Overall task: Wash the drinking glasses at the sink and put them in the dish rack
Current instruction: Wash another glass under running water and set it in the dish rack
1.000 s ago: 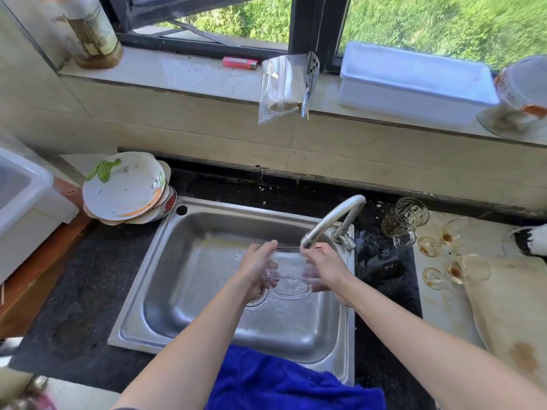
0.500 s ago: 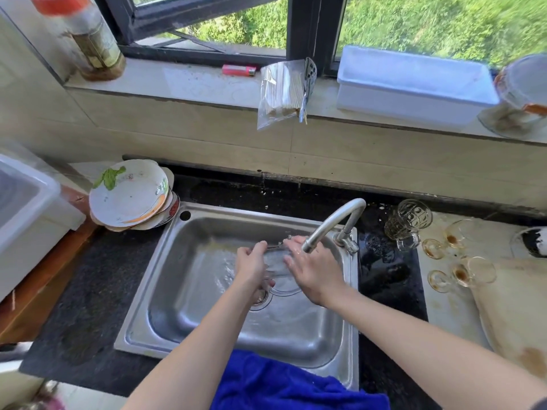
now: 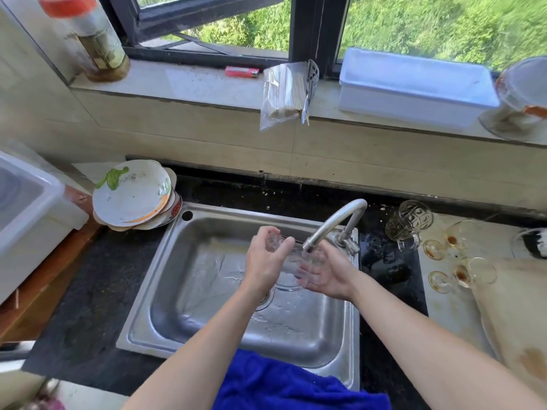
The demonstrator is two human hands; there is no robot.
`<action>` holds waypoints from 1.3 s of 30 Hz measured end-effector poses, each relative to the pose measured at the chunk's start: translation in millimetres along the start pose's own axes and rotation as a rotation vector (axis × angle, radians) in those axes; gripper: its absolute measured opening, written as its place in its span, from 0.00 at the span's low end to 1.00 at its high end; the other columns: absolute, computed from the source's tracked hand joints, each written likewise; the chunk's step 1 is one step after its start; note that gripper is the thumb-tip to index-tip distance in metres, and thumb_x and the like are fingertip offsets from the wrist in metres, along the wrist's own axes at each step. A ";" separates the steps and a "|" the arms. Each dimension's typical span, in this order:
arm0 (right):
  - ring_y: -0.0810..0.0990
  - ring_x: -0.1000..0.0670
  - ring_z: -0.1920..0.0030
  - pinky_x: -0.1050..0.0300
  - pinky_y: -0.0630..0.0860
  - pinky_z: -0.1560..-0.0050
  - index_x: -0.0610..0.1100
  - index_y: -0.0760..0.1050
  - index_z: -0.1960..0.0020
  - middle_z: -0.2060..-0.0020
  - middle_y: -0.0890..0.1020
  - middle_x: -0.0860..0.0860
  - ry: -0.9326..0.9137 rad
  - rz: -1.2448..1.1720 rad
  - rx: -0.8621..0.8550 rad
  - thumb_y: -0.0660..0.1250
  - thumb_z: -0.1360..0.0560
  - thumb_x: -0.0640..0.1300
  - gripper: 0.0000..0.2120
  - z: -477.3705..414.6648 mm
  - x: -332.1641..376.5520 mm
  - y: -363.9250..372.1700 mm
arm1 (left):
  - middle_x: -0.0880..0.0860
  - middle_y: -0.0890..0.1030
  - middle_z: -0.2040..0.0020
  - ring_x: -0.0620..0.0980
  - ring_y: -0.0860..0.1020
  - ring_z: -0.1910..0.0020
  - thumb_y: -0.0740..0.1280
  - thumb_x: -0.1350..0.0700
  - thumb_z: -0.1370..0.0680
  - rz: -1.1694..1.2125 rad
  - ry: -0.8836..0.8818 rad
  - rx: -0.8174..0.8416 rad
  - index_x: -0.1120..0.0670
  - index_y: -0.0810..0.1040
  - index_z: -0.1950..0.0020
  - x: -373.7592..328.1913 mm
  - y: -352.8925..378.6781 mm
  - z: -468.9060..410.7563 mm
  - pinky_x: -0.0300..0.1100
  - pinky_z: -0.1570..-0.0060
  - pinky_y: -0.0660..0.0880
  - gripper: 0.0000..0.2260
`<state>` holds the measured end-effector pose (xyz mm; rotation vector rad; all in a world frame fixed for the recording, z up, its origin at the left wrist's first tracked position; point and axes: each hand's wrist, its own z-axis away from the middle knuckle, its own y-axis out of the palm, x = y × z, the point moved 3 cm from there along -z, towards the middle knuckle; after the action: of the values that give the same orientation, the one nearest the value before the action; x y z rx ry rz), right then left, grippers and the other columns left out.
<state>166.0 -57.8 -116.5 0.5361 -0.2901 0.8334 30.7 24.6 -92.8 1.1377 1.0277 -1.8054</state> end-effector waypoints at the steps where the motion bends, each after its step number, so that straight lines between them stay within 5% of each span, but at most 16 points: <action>1: 0.79 0.42 0.49 0.44 0.75 0.43 0.42 0.74 0.39 0.47 0.76 0.42 0.004 0.023 0.066 0.65 0.26 0.60 0.25 3.2 0.1 -0.1 | 0.49 0.78 0.57 0.46 0.76 0.58 0.69 0.42 0.32 0.007 -0.026 -0.018 0.46 0.76 0.51 0.2 -4.8 -3.6 0.44 0.53 0.76 0.14; 4: 0.81 0.38 0.53 0.43 0.78 0.47 0.43 0.73 0.37 0.45 0.75 0.39 -0.031 0.171 0.104 0.69 0.31 0.57 0.27 14.1 2.8 0.4 | 0.51 0.82 0.50 0.52 0.79 0.48 0.66 0.39 0.30 0.004 -0.160 -0.058 0.49 0.79 0.48 8.3 -16.8 -14.4 0.53 0.44 0.76 0.17; 8: 0.83 0.40 0.59 0.44 0.81 0.55 0.45 0.72 0.42 0.44 0.78 0.43 -0.237 0.250 -0.175 0.71 0.26 0.52 0.17 23.0 1.6 11.1 | 0.53 0.74 0.40 0.53 0.73 0.41 0.62 0.47 0.21 -0.256 -0.081 -0.025 0.53 0.70 0.32 10.1 7.5 -7.7 0.43 0.43 0.67 0.19; 10: 0.84 0.41 0.58 0.47 0.81 0.57 0.46 0.72 0.42 0.45 0.78 0.46 -0.272 0.307 -0.204 0.72 0.27 0.50 0.17 27.4 -4.9 6.5 | 0.54 0.75 0.44 0.53 0.74 0.45 0.62 0.48 0.20 -0.350 -0.040 -0.012 0.54 0.73 0.35 11.6 13.5 -6.2 0.44 0.44 0.69 0.17; 13: 0.84 0.42 0.59 0.51 0.81 0.63 0.48 0.74 0.45 0.45 0.79 0.43 -0.214 0.403 -0.179 0.71 0.26 0.49 0.12 37.0 -3.5 -7.5 | 0.58 0.79 0.56 0.53 0.75 0.61 0.62 0.50 0.20 -0.104 -0.298 0.135 0.57 0.77 0.53 20.8 5.2 -16.0 0.38 0.66 0.75 0.11; 15: 0.83 0.44 0.64 0.53 0.79 0.66 0.46 0.75 0.43 0.46 0.80 0.41 -0.204 0.396 -0.190 0.69 0.26 0.51 0.15 38.6 4.0 -13.4 | 0.59 0.78 0.59 0.52 0.74 0.68 0.66 0.48 0.22 0.015 -0.418 0.285 0.58 0.76 0.52 20.4 8.1 -12.6 0.37 0.75 0.73 0.13; 19: 0.81 0.44 0.62 0.50 0.78 0.63 0.47 0.75 0.43 0.51 0.81 0.44 -0.308 0.230 -0.272 0.63 0.22 0.56 0.15 36.5 12.3 -7.4 | 0.56 0.74 0.64 0.51 0.71 0.72 0.69 0.46 0.24 0.078 -0.378 0.151 0.58 0.73 0.53 12.5 23.4 -9.5 0.40 0.74 0.70 0.16; 22: 0.81 0.47 0.61 0.48 0.79 0.56 0.47 0.73 0.40 0.49 0.80 0.44 -0.337 0.091 -0.183 0.65 0.23 0.58 0.18 35.7 4.5 -2.1 | 0.60 0.77 0.59 0.55 0.75 0.67 0.66 0.45 0.23 0.250 -0.486 0.031 0.58 0.73 0.51 15.9 20.9 -8.2 0.44 0.69 0.72 0.16; 25: 0.76 0.49 0.69 0.50 0.76 0.59 0.43 0.76 0.48 0.68 0.77 0.47 -0.275 -0.091 -0.144 0.66 0.25 0.59 0.19 34.1 -5.0 -2.1 | 0.61 0.77 0.56 0.53 0.74 0.72 0.63 0.43 0.22 0.319 -0.557 0.022 0.59 0.72 0.45 20.3 18.5 -0.2 0.42 0.75 0.74 0.19; 27: 0.69 0.52 0.76 0.53 0.73 0.65 0.41 0.76 0.51 0.76 0.67 0.51 -0.288 -0.135 -0.188 0.64 0.24 0.59 0.20 28.6 -8.3 -4.3 | 0.59 0.77 0.60 0.52 0.74 0.74 0.61 0.44 0.21 0.165 -0.481 0.028 0.60 0.73 0.47 20.5 19.3 5.7 0.44 0.73 0.75 0.18; 30: 0.62 0.55 0.80 0.58 0.67 0.74 0.42 0.74 0.56 0.77 0.62 0.53 -0.312 -0.143 -0.299 0.66 0.24 0.57 0.18 22.7 -8.6 -8.2 | 0.58 0.80 0.62 0.59 0.81 0.62 0.55 0.48 0.19 -0.251 -0.203 0.102 0.60 0.76 0.53 19.5 24.4 0.9 0.53 0.57 0.78 0.18; 36: 0.58 0.56 0.78 0.63 0.59 0.80 0.45 0.74 0.53 0.76 0.61 0.54 -0.276 -0.028 -0.236 0.69 0.25 0.54 0.13 24.6 -1.9 -11.8 | 0.54 0.77 0.56 0.49 0.75 0.62 0.48 0.42 0.17 0.045 -0.304 0.291 0.55 0.73 0.44 -1.4 46.8 4.0 0.40 0.65 0.70 0.21; 39: 0.57 0.57 0.78 0.66 0.55 0.81 0.47 0.75 0.54 0.77 0.63 0.55 -0.224 -0.031 -0.153 0.69 0.25 0.53 0.10 20.3 10.3 -17.4 | 0.48 0.75 0.51 0.44 0.74 0.56 0.52 0.47 0.17 -0.049 -0.060 0.315 0.52 0.72 0.41 -9.6 46.2 -4.5 0.41 0.56 0.72 0.14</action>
<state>185.3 -72.3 -100.9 0.4892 -0.5453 0.7149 76.3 12.2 -95.9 1.2419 0.7595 -2.0795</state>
